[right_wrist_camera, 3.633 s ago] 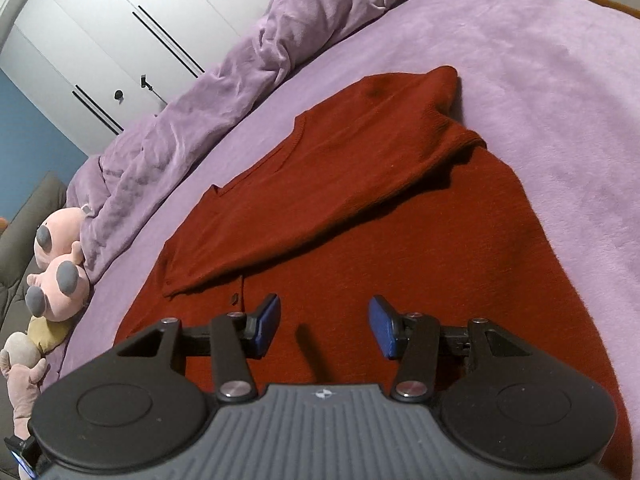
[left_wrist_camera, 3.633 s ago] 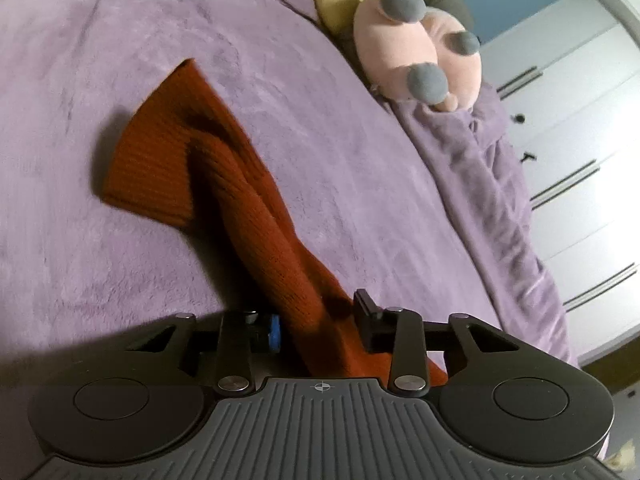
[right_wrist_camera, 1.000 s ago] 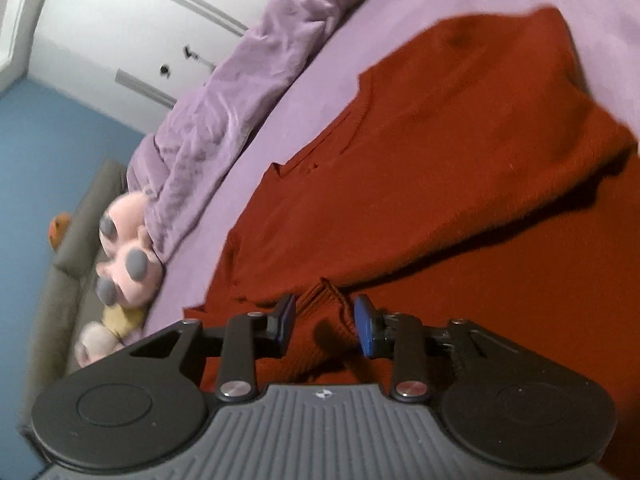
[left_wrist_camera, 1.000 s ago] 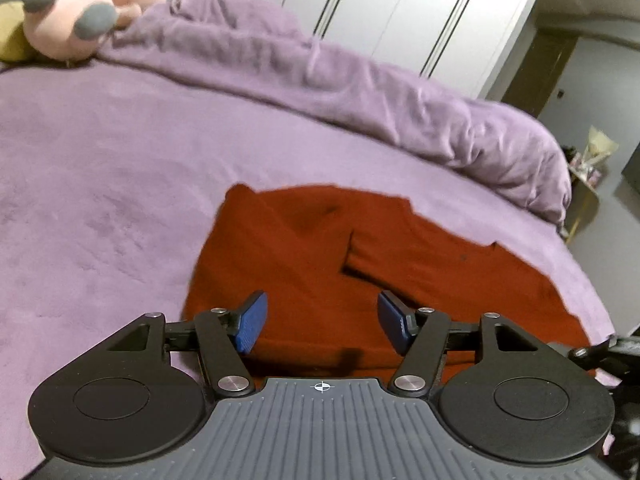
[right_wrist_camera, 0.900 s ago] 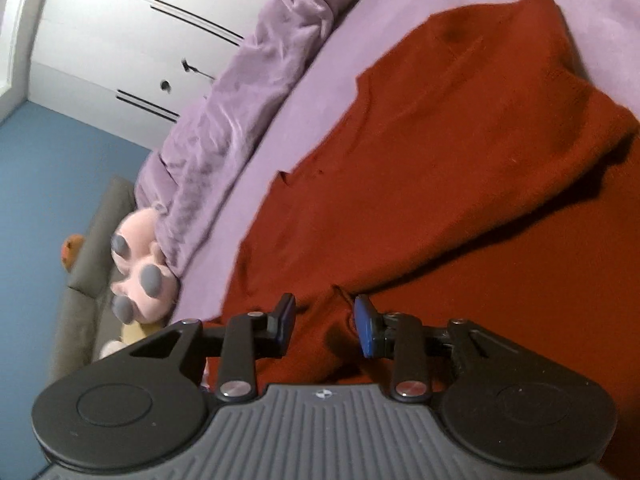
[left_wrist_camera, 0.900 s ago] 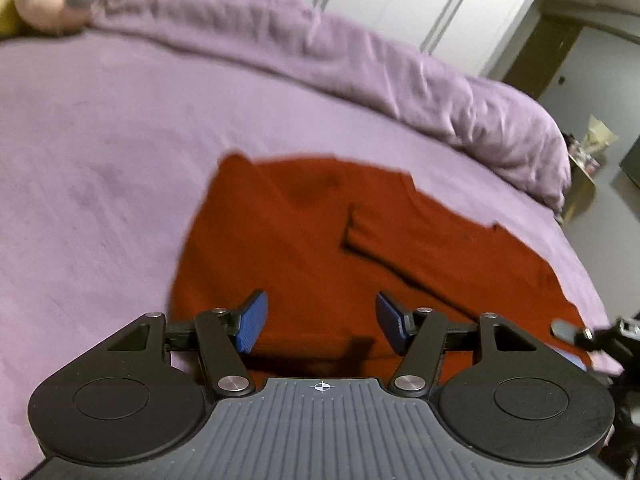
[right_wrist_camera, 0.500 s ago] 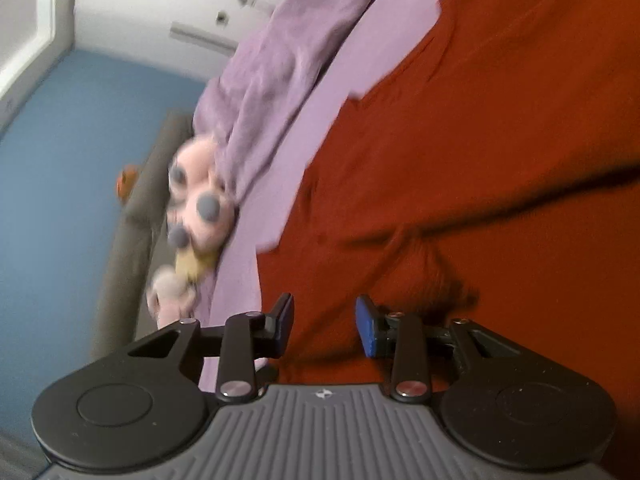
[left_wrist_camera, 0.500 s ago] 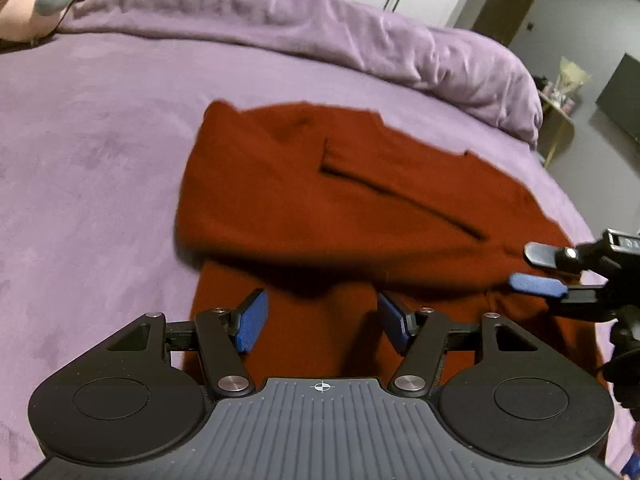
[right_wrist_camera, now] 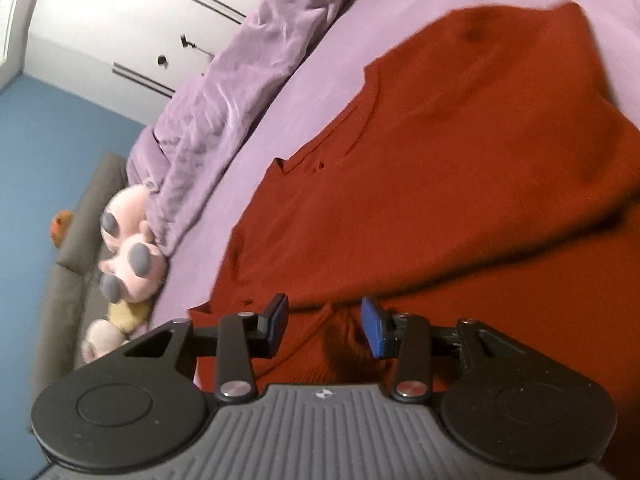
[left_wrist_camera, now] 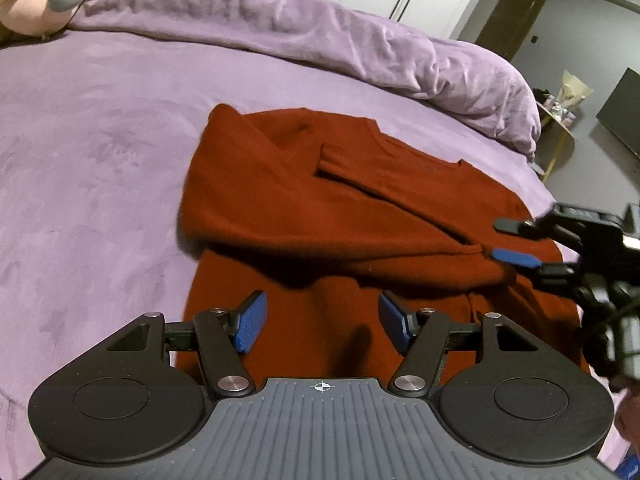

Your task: Fold small clothes

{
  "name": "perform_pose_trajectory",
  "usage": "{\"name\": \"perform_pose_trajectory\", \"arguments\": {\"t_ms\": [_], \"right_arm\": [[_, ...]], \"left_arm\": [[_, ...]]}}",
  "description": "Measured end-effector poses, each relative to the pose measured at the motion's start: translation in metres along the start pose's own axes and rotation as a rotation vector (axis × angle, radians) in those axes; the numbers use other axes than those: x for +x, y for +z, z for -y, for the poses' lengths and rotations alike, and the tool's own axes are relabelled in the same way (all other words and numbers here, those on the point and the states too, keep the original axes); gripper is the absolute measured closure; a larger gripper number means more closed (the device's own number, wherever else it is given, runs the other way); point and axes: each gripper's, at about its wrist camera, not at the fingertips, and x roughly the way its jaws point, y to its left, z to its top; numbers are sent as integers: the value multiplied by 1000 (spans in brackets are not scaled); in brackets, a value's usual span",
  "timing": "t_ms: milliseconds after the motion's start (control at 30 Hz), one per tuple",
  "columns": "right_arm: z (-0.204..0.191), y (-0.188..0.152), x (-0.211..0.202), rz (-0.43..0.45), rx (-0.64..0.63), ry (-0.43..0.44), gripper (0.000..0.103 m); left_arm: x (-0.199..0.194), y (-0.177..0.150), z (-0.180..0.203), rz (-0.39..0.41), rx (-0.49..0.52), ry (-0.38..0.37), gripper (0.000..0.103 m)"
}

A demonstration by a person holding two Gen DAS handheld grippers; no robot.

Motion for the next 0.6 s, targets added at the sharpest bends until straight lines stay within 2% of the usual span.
{"name": "perform_pose_trajectory", "arguments": {"t_ms": [67, 167, 267, 333, 467, 500, 600], "right_arm": [[0, 6, 15, -29, 1, -8, 63], [1, 5, 32, -118, 35, 52, 63], [-7, -6, 17, -98, -2, 148, 62], [-12, -18, 7, -132, -51, 179, 62], [-22, -47, -17, -164, -206, 140, 59], [-23, -53, -24, -163, -223, 124, 52], [-17, -64, -37, -157, -209, 69, 50]], "left_arm": [[-1, 1, -1, -1, -6, 1, 36], [-4, 5, 1, 17, -5, 14, 36], [-9, 13, 2, 55, -12, 1, 36], [-8, 18, 4, 75, -20, -11, 35], [3, 23, 11, 74, -31, -21, 35], [6, 23, 13, 75, -30, -27, 35], [14, 18, 16, 44, -31, -14, 35]]}}
